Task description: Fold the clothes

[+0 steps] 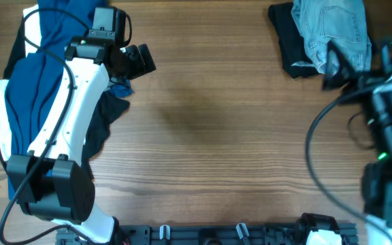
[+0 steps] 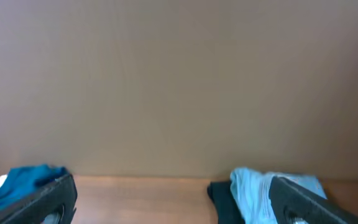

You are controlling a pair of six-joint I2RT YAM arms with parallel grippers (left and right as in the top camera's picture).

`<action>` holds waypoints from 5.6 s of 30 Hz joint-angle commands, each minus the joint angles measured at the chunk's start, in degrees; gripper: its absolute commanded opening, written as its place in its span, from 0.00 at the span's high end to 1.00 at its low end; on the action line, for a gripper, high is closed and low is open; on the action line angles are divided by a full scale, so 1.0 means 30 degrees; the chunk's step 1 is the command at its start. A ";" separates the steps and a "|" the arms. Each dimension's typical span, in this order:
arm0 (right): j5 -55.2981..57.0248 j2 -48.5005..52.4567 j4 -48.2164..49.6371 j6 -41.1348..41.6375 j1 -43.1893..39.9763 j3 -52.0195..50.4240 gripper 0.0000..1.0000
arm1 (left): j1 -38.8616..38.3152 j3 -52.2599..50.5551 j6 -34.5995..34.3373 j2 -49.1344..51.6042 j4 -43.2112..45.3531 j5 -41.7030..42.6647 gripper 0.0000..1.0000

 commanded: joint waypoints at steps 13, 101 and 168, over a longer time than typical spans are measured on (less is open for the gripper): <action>0.2157 -1.3391 0.6025 -0.0080 0.1639 -1.7034 0.00 | -0.0022 0.0189 0.0372 0.0197 -0.0007 -0.0058 0.00; 0.2725 -1.5307 0.4167 0.0401 0.2259 -1.9489 0.00 | 0.2463 -2.7955 0.0947 -3.2137 2.1216 -0.1698 0.00; 0.2725 -1.5001 0.4167 0.0393 0.2259 -1.9489 0.00 | 0.2463 -3.0279 0.1931 -3.3754 1.7668 -0.1042 0.00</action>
